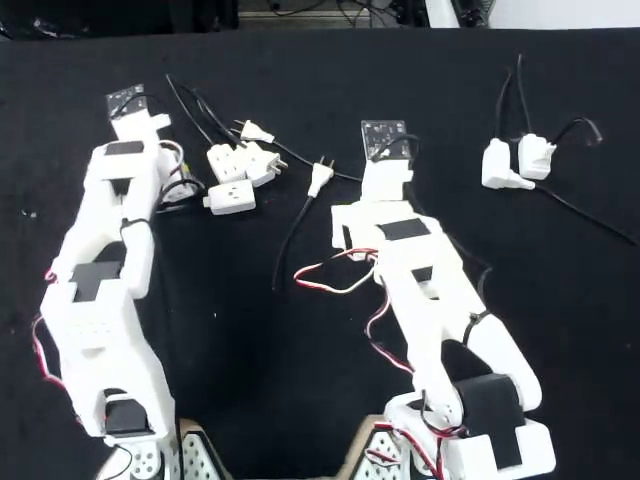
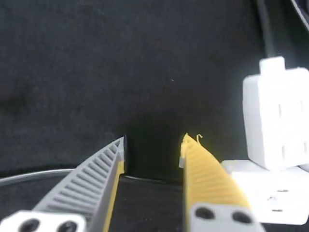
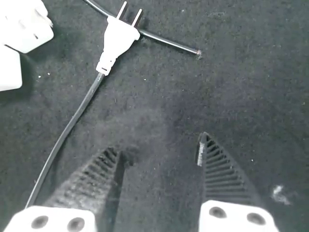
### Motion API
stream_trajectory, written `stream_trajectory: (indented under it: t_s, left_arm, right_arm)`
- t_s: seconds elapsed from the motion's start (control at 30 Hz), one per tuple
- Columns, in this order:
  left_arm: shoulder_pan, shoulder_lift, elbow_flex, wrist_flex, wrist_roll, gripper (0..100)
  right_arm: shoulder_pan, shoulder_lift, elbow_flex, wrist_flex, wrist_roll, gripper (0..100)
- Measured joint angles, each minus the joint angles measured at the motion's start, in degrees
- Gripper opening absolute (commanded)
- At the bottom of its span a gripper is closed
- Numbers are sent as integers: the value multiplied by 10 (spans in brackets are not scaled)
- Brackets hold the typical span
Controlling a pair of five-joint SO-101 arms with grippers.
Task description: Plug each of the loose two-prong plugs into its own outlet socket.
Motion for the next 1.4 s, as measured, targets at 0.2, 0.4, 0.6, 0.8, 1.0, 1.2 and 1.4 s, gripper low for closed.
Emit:
stream_trajectory:
  t_s: [0.2,0.4,0.6,0.8,1.0,1.2,1.4]
  left_arm:
    - [22,9,-11,11,0,196]
    - [62,4,-16,75,-57,192]
    - [76,-7,-19,181,-187,191]
    - [76,-33,-19,251,-258,191]
    - [62,-95,-18,295,-279,195]
    - [89,-120,-4,300,-280,223]
    - [108,-120,66,178,-280,270]
  right_arm:
    - [0,0,0,0,0,208]
    - [0,0,0,0,0,208]
    - [0,0,0,0,0,208]
    - [0,0,0,0,0,208]
    - [0,0,0,0,0,208]
    - [0,0,0,0,0,208]
    - [0,0,0,0,0,208]
